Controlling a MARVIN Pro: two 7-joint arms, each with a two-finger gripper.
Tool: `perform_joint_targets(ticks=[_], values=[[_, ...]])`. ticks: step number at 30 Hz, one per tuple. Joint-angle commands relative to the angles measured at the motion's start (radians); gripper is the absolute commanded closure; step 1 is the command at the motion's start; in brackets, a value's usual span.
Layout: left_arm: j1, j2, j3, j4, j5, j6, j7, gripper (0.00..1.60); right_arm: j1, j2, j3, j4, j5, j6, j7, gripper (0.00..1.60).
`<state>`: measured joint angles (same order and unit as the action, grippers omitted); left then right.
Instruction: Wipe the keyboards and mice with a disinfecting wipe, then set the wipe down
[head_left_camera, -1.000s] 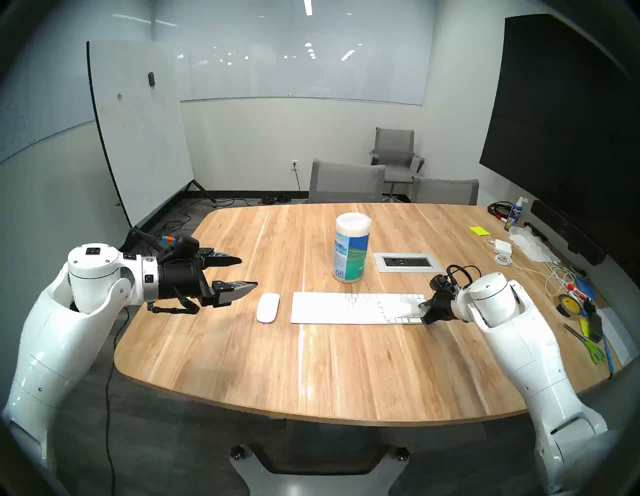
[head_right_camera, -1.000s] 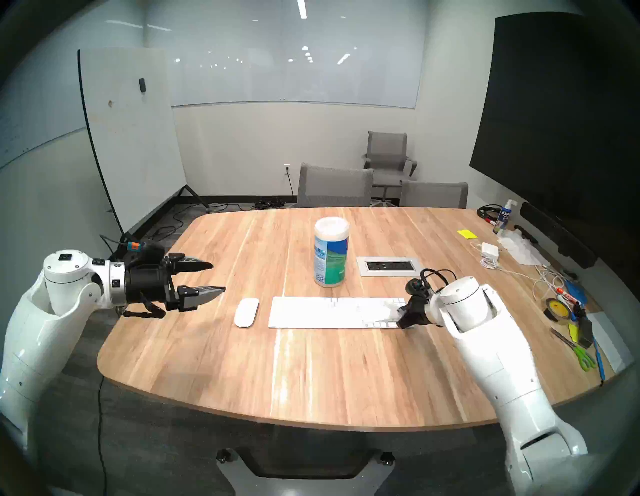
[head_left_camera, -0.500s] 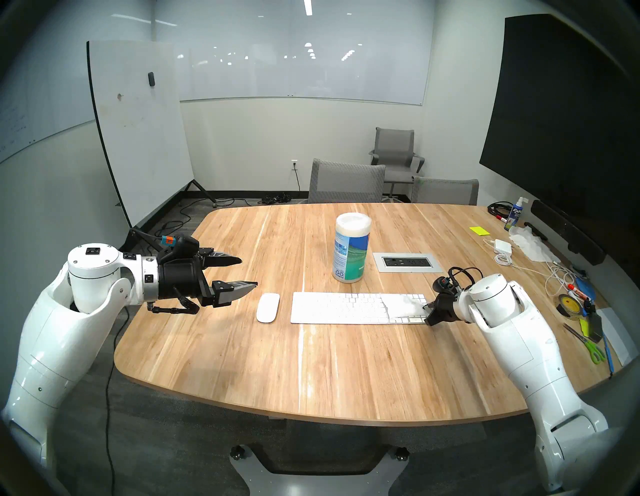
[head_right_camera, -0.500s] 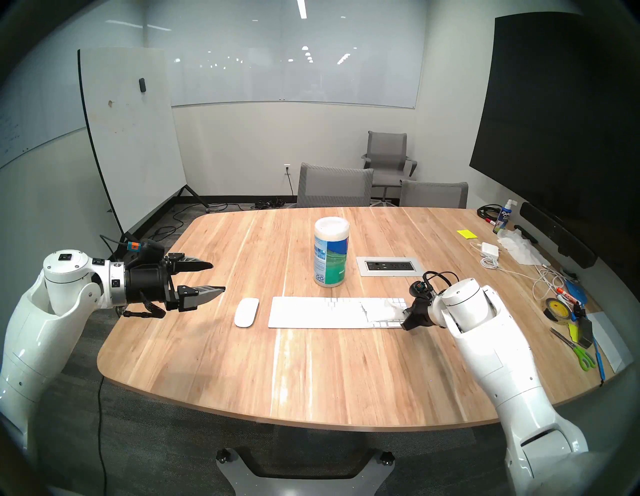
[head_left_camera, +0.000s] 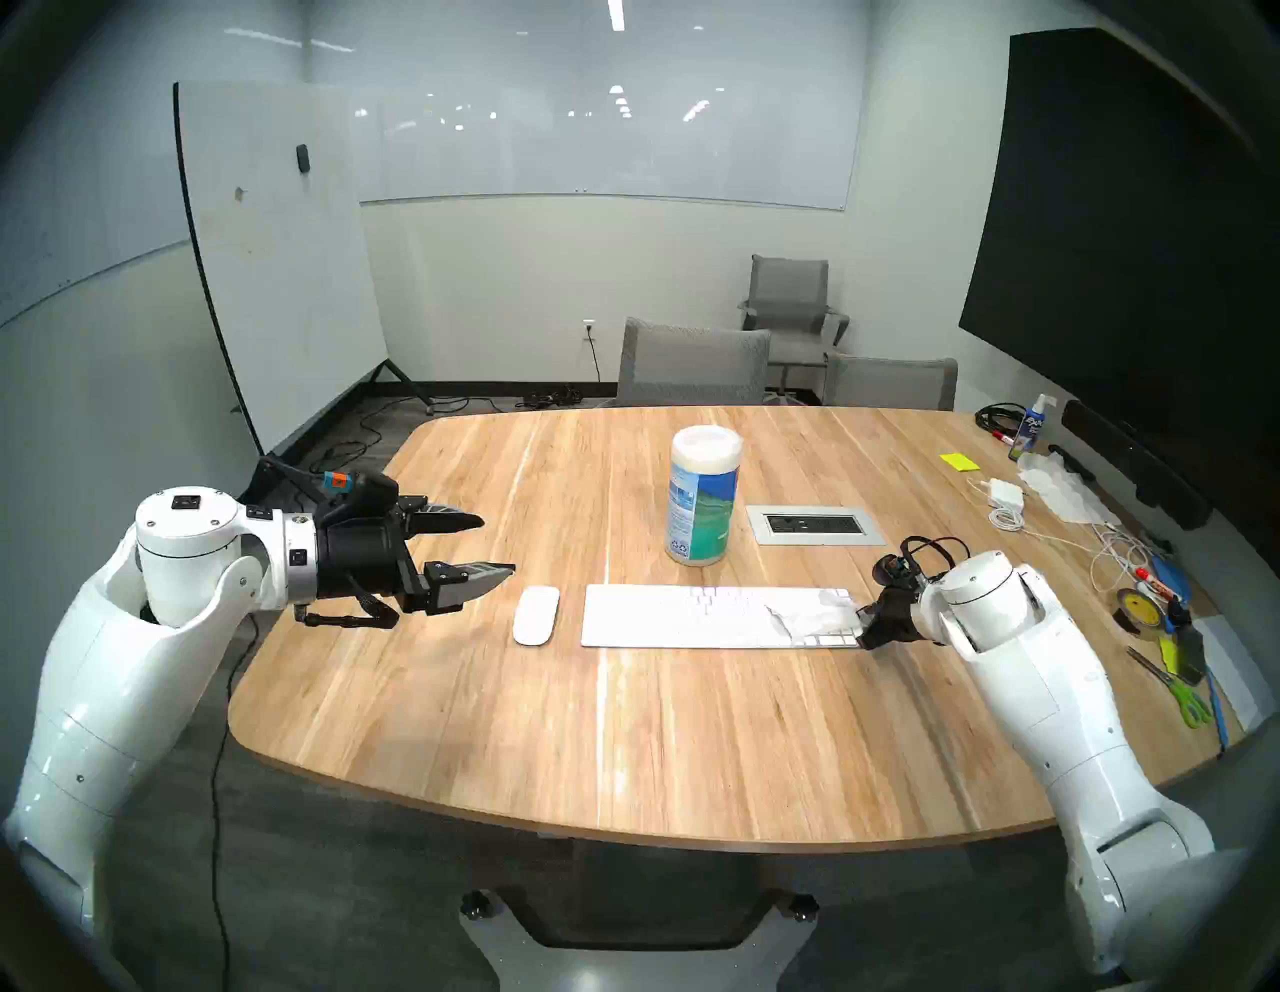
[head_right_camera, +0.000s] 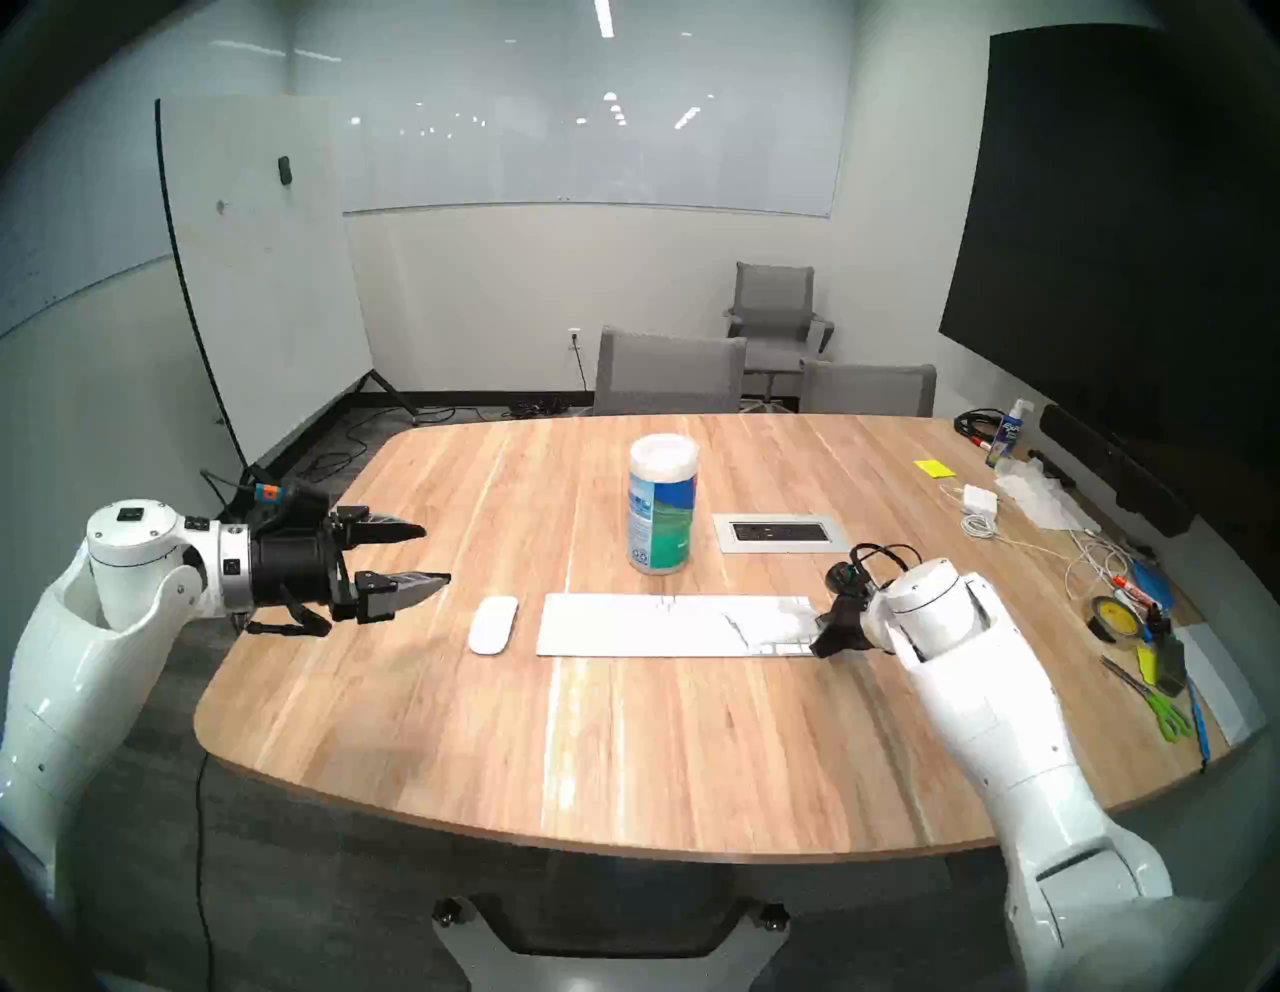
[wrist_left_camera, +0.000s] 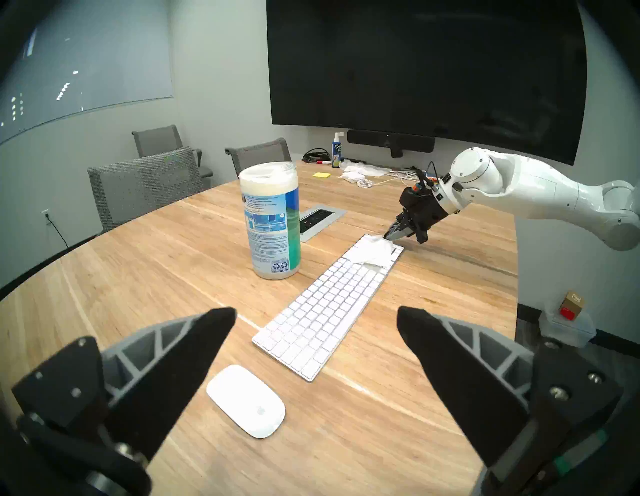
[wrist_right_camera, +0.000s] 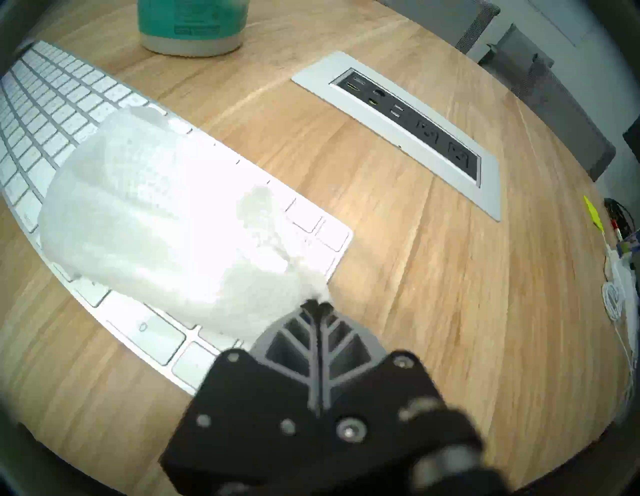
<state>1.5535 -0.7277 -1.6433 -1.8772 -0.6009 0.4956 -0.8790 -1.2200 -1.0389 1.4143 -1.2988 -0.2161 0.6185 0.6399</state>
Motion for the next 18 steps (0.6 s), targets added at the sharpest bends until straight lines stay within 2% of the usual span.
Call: perform_joint_targets(ticks=[1,18], values=[[-0.002,0.002,-0.008,-0.007,-0.003,-0.001,-0.002,0.0,0.008,-0.02,0.001,-0.042,0.014,-0.004,0.008,1.6],[-0.002,0.002,-0.009,-0.008,-0.003,-0.001,-0.002,0.0,-0.021,-0.045,-0.013,-0.082,0.009,0.019,0.003,1.6]])
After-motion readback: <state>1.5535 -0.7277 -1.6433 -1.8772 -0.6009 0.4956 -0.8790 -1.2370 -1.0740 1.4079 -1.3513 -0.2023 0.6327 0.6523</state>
